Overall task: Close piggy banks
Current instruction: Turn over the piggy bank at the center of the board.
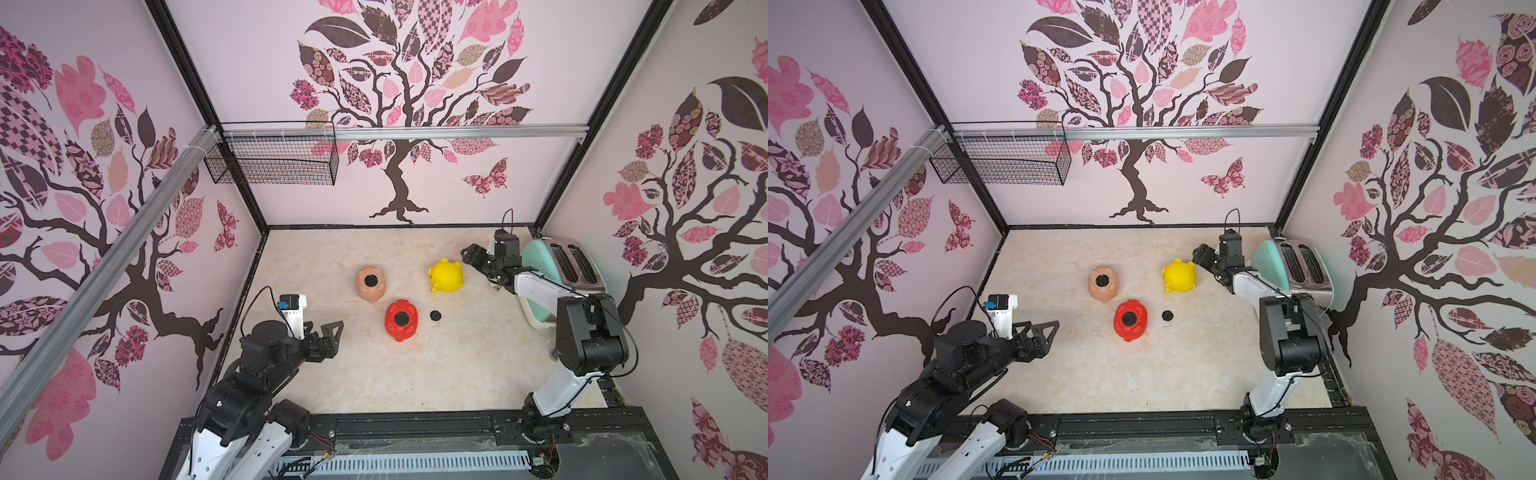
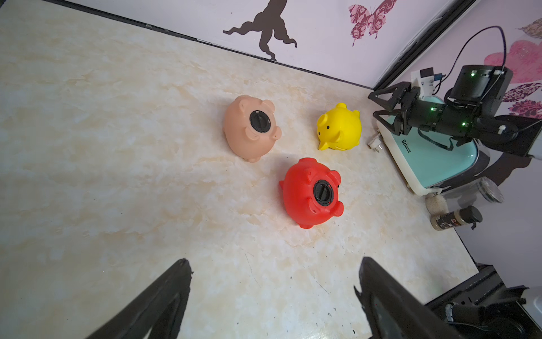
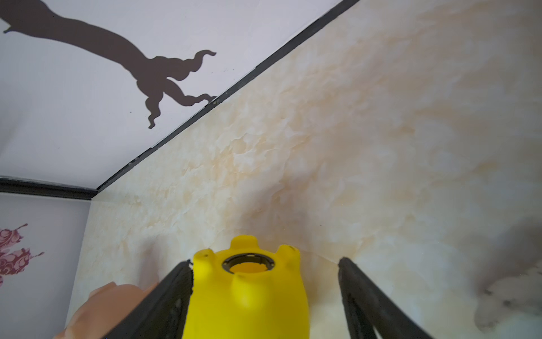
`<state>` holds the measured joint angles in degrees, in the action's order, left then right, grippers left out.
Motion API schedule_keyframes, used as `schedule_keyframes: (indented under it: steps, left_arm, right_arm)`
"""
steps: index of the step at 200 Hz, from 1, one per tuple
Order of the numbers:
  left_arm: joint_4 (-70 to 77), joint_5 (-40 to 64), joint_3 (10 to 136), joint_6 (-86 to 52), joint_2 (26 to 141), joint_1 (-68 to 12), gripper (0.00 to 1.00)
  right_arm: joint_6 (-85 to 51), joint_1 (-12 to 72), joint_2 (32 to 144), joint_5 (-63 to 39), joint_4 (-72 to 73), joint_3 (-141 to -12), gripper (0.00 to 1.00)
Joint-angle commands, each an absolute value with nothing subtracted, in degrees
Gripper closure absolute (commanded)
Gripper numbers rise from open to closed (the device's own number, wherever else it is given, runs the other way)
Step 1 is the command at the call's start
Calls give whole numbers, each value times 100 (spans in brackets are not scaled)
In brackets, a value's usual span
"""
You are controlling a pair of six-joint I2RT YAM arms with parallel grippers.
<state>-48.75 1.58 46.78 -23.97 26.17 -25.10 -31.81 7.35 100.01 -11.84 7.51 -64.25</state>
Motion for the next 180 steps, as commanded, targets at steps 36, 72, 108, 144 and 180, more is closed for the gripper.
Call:
schedule_keyframes:
  steps: [36,72,108,144,180]
  left_arm:
    - [-4762,176,4649,-2347,2550,-2505,8]
    - [-4763,176,4653,-2347,2579,-2505,8]
    - [-4764,182,4649,-2347,2584,-2505,8]
    - [-4758,194,4650,-2344,2606,-2505,8]
    - [-4751,211,4650,-2338,2650,-2505,8]
  right_arm:
    - [-2347,983,10517,-1652,176,-7164,14]
    - [-1997,1002,10802,-1791,431,-7380,9]
    - [-1581,993,10985,-2228,941,-7311,10]
    - [-1288,960,11044,-2536,1518,-7022,3]
    - [-1204,905,11171,-2958,2146,-6648,0]
